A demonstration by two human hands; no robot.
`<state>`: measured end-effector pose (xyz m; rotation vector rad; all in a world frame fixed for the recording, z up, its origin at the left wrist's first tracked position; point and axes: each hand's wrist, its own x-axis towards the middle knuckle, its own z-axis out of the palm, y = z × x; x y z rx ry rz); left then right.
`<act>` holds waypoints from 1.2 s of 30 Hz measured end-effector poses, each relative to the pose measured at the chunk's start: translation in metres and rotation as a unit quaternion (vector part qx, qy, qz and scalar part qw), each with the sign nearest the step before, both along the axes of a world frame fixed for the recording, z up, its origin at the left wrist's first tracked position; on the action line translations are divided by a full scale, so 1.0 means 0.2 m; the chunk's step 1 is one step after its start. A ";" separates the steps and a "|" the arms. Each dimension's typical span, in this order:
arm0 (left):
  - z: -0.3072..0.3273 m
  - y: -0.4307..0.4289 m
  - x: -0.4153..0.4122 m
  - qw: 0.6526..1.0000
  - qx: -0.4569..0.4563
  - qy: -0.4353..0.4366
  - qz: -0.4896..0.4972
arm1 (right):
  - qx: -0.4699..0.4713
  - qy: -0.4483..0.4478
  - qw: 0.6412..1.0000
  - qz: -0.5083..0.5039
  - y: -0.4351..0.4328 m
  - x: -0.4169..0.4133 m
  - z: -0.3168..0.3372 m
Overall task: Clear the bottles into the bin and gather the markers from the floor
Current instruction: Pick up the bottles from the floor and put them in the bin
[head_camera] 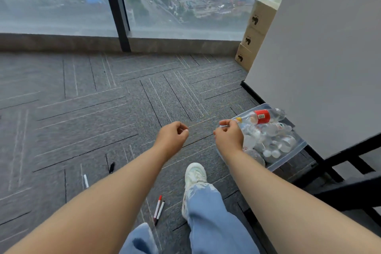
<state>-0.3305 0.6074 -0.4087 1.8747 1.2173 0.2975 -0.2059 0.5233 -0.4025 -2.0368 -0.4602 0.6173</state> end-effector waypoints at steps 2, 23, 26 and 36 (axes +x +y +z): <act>0.02 -0.03 -0.17 0.999 0.007 -0.006 0.033 | 0.003 -0.008 1.000 0.030 0.00 -0.14 0.01; 0.22 -0.73 -1.93 0.964 0.023 -0.016 0.264 | -0.009 -0.012 0.955 0.295 -0.41 -1.63 0.15; 0.21 -0.81 -2.01 0.960 0.018 -0.017 0.278 | -0.012 -0.014 0.950 0.312 -0.46 -1.69 0.15; 0.10 -0.86 -2.20 0.955 -0.002 -0.003 0.296 | -0.057 0.013 0.933 0.356 -0.47 -1.87 0.01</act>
